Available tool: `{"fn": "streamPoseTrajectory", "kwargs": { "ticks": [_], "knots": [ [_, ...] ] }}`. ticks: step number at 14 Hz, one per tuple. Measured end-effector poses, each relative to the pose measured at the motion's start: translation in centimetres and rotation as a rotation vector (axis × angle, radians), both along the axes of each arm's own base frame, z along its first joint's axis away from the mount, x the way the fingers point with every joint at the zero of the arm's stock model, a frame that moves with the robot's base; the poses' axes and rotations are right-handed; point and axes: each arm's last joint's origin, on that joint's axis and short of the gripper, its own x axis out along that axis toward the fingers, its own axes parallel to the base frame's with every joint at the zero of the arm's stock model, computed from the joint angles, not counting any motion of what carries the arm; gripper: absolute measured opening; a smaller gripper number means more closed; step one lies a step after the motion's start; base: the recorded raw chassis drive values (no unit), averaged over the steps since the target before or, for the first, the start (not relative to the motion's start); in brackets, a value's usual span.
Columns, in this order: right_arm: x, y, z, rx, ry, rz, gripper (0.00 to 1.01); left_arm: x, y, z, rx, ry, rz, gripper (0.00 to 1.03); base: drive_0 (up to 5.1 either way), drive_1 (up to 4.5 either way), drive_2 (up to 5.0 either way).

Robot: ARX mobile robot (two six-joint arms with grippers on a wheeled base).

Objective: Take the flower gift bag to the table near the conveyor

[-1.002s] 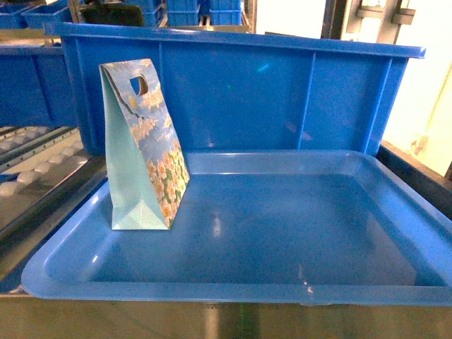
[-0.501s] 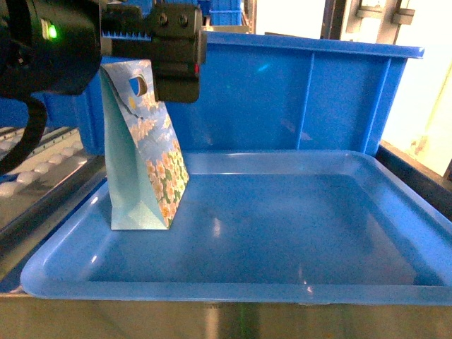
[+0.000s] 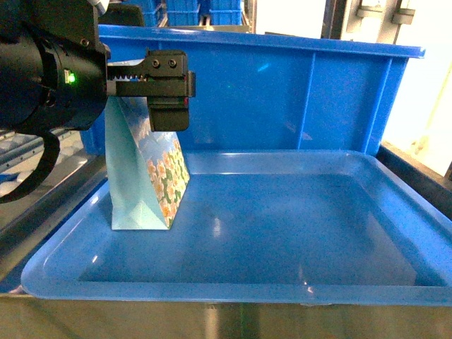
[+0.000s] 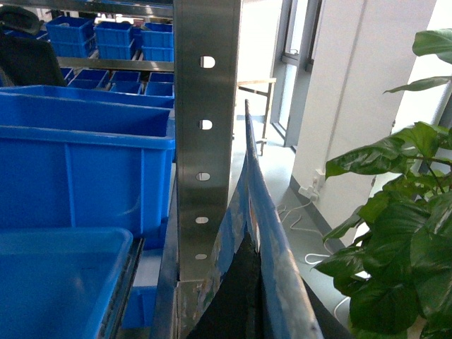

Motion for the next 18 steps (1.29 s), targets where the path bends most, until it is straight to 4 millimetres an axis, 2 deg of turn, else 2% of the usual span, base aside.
{"fn": "streamPoseTrajectory", "kwargs": {
  "ticks": [1,2,5,6,7,11,15,16,18],
  "knots": [
    [0.0,0.0,0.0,0.0,0.0,0.0,0.02,0.1,0.0,0.1,-0.001,-0.002,0.0,0.82,0.0,0.0,0.0],
    [0.0,0.0,0.0,0.0,0.0,0.0,0.02,0.3,-0.2,0.3,-0.005,-0.005,-0.006,0.64,0.0,0.0,0.0],
    [0.0,0.0,0.0,0.0,0.0,0.0,0.02,0.3,-0.3,0.0,0.011,0.013,0.004,0.19,0.0,0.0,0.0],
    [0.0,0.0,0.0,0.0,0.0,0.0,0.02,0.3,-0.4,-0.1,0.013,0.016,0.006,0.08,0.0,0.0,0.0],
    [0.0,0.0,0.0,0.0,0.0,0.0,0.02,0.2,-0.4,-0.1,0.017,0.015,0.017,0.02,0.0,0.0,0.0],
    [0.0,0.0,0.0,0.0,0.0,0.0,0.02,-0.1,-0.2,0.4,0.03,-0.025,0.055,0.02,0.0,0.0,0.0],
    [0.0,0.0,0.0,0.0,0.0,0.0,0.02,-1.6,0.9,4.5,0.008,-0.172,0.048,0.02,0.0,0.0,0.0],
    [0.0,0.0,0.0,0.0,0.001,0.0,0.02,-3.0,2.2,6.3,0.01,-0.227,0.053,0.02,0.0,0.0,0.0],
    [0.0,0.0,0.0,0.0,0.0,0.0,0.02,-6.0,4.9,7.8,0.053,-0.33,0.087,0.02,0.0,0.0,0.0]
  ]
}}
